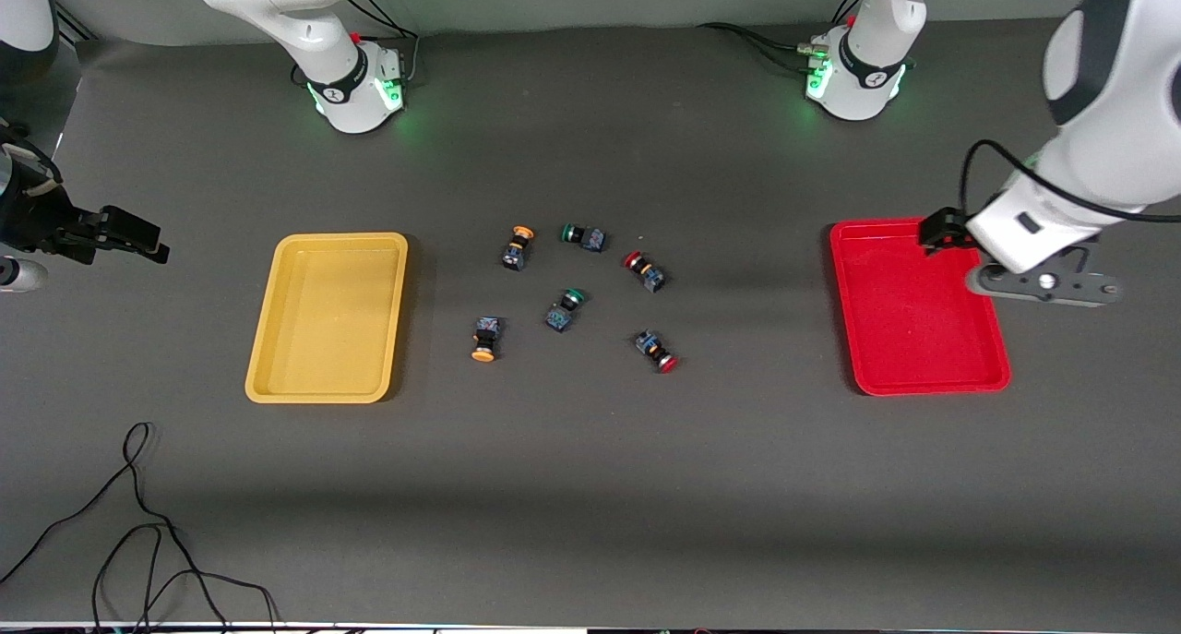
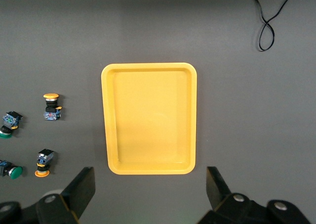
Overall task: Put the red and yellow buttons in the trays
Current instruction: 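Move both grippers from the trays toward the cluster of buttons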
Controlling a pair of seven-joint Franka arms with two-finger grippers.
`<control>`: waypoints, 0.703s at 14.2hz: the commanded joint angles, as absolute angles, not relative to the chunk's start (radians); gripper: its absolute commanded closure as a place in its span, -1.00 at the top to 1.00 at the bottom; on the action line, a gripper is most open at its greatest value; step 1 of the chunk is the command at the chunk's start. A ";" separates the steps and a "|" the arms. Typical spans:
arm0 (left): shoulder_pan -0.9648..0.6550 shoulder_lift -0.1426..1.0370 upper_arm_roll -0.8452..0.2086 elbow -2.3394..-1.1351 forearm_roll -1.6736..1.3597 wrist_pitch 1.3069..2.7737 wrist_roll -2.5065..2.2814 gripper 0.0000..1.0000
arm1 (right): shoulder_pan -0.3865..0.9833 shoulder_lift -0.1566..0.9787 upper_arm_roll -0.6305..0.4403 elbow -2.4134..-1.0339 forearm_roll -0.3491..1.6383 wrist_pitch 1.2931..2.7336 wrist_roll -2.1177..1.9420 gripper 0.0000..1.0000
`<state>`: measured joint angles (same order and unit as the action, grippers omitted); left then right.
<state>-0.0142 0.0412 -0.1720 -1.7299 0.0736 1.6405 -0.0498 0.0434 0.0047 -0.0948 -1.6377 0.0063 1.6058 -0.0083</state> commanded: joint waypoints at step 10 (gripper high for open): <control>-0.026 0.034 -0.160 -1.707 0.071 1.683 -0.075 1.00 | 0.306 -0.118 -0.091 -1.935 0.025 1.808 0.376 1.00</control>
